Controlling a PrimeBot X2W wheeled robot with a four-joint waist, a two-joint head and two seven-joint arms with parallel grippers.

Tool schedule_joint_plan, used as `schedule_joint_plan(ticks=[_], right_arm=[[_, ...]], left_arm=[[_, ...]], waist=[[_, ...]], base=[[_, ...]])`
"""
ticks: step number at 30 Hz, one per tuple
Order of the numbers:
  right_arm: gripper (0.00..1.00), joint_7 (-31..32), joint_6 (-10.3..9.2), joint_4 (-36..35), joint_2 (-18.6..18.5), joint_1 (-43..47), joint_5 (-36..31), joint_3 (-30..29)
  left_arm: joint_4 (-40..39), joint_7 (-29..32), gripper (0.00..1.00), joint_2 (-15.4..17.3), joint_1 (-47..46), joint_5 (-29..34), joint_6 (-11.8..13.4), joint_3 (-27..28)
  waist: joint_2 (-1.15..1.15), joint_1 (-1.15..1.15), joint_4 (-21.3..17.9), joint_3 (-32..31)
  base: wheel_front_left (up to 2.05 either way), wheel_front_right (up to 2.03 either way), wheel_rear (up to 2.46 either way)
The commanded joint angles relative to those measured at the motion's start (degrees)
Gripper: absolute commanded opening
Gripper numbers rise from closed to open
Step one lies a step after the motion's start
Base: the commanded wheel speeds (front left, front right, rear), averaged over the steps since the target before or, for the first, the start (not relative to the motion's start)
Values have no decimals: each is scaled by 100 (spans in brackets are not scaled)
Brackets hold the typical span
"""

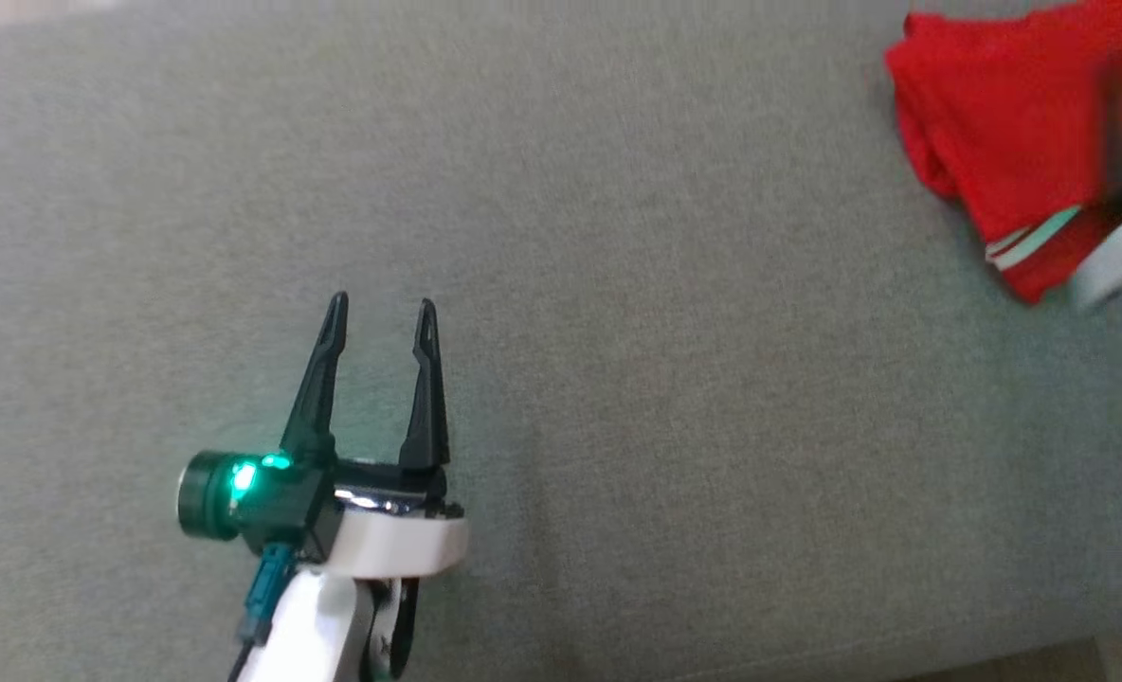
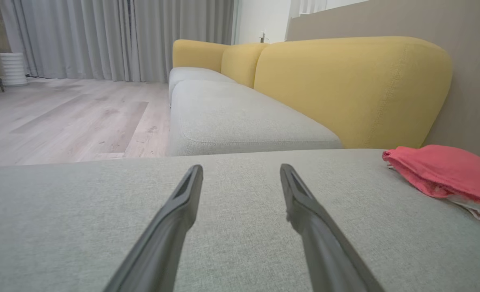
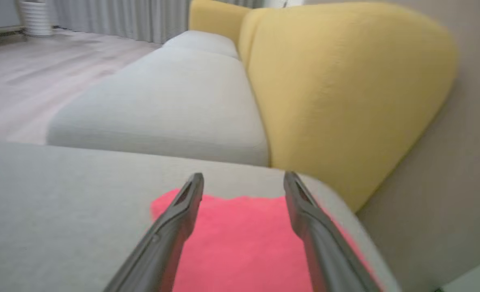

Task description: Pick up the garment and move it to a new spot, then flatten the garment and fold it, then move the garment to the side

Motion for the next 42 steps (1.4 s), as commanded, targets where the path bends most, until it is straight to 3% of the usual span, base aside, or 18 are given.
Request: schedule_joint_plan(ticks=[1,7,13,17,22,28,42], right_arm=[[100,-74,-5,-180,-40,163,-35,84],[100,-585,-5,-208,760,1101,184,607],[100,-1121,-5,-167,1288,1918,466,975],[100,-1244,-5,-417,1418,2399,479,1028],[100,-1252,-5,-1170,1674,3152,303,519],[100,-1253,-5,-1509,1897,3894,-136,252],[100,-1254,-5,-1698,2077,4239,-302,71]], left_arm=[[-157,-54,100,-18,63,-23,28,201],[-72,-54,100,-18,501,-208,91,175],[-4,-54,100,-18,1040,-304,154,210],[-71,-54,100,-18,1342,-290,158,294],[-249,-54,100,-18,1641,-230,85,420],[-303,-54,100,-18,1947,-93,-39,569],[-252,-54,100,-18,2213,-19,-53,722]], waist=[[0,0,130,-254],[0,0,384,-961],[0,0,650,-1658],[0,0,795,-1999],[0,0,956,-2284],[0,0,1005,-2456],[0,0,892,-2556]], base=[[0,0,0],[0,0,0],[0,0,0],[0,0,0],[0,0,0],[0,0,0],[0,0,0]])
